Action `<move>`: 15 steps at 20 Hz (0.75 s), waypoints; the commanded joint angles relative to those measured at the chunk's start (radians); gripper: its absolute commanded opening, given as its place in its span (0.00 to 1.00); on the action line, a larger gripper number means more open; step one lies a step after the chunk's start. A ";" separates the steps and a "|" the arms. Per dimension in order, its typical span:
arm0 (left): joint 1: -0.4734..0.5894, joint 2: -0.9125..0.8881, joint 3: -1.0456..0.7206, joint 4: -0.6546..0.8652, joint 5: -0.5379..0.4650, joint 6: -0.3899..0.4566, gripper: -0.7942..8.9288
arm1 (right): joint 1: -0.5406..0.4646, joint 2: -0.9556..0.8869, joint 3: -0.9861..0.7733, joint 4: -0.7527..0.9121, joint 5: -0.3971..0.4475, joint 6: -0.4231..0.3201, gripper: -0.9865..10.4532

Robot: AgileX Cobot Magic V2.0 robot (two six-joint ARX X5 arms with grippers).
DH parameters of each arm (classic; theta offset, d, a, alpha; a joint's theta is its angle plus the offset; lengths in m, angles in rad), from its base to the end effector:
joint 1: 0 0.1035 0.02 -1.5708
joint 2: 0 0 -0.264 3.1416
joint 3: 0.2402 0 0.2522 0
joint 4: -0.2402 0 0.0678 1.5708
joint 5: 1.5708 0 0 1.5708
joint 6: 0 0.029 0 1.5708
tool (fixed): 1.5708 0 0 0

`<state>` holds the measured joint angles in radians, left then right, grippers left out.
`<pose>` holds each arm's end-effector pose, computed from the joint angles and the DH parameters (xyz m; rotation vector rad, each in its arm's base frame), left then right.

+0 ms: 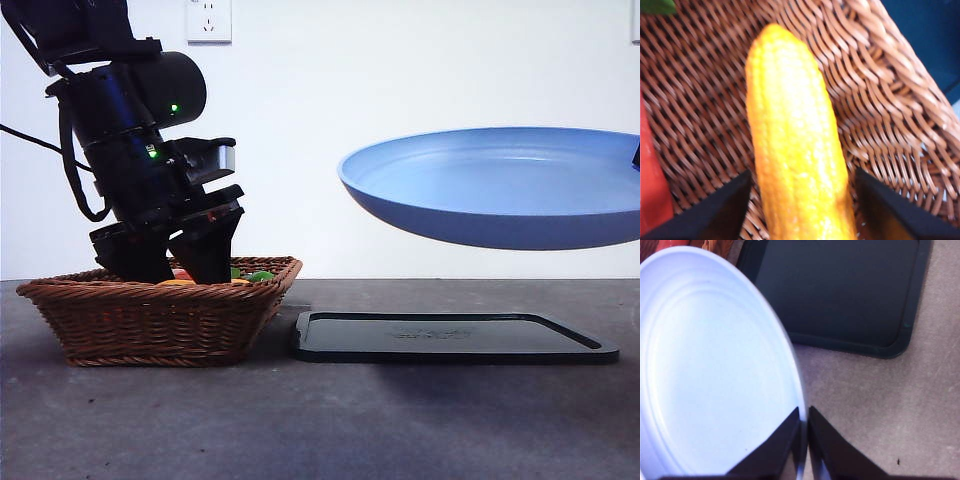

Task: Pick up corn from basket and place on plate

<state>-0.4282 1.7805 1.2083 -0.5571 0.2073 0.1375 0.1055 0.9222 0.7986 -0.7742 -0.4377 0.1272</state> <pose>0.3200 -0.1526 0.1926 0.2448 1.1006 -0.6440 0.1674 0.0301 0.2697 0.2659 0.9282 0.4489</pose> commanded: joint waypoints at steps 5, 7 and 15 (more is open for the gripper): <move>-0.006 0.021 0.027 -0.003 -0.002 0.000 0.31 | 0.002 0.004 0.017 0.011 -0.008 -0.008 0.09; -0.001 0.014 0.031 -0.002 -0.002 -0.001 0.31 | 0.002 0.004 0.017 0.011 -0.008 -0.003 0.09; 0.020 -0.122 0.107 -0.004 0.072 -0.068 0.30 | 0.002 0.079 0.017 0.055 -0.009 0.042 0.09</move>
<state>-0.4023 1.6493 1.2968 -0.5678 0.2749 0.0872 0.1055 0.9943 0.7986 -0.7280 -0.4404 0.1455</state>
